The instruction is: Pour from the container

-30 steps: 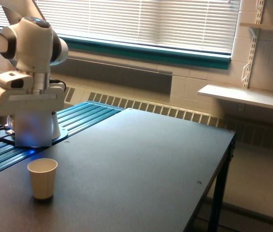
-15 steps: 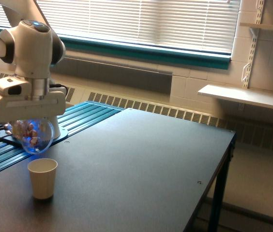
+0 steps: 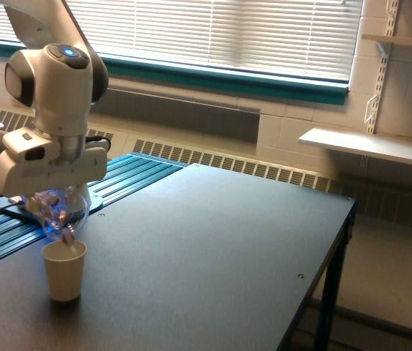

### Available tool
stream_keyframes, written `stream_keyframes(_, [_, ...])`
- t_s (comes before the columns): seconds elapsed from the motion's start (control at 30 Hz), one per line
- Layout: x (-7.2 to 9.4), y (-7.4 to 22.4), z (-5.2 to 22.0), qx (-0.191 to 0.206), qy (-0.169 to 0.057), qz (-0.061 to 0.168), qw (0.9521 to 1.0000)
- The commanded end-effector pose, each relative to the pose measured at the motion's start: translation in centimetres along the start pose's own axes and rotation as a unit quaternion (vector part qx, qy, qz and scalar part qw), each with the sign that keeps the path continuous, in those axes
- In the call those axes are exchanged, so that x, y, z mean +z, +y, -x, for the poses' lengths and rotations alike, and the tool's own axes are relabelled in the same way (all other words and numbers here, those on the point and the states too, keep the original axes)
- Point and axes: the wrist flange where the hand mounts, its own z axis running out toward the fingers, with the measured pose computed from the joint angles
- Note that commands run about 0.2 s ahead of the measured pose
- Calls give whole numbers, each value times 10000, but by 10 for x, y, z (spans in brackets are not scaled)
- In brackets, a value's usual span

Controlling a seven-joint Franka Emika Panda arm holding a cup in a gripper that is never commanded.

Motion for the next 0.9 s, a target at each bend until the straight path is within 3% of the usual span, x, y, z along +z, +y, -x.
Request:
stream_keyframes(0.03, [0,-2,-7,-124,-75,4,9999])
stream_keyframes(0.27, [-1,-4,-12,-170,-84,-23,9998])
stream_keyframes(0.53, [8,-3,-7,-166,-411,121,9989])
stream_keyframes(0.8, [8,-5,-10,-175,-370,224,9989])
stream_keyframes(0.9, [7,-5,-12,-111,-376,162,9991])
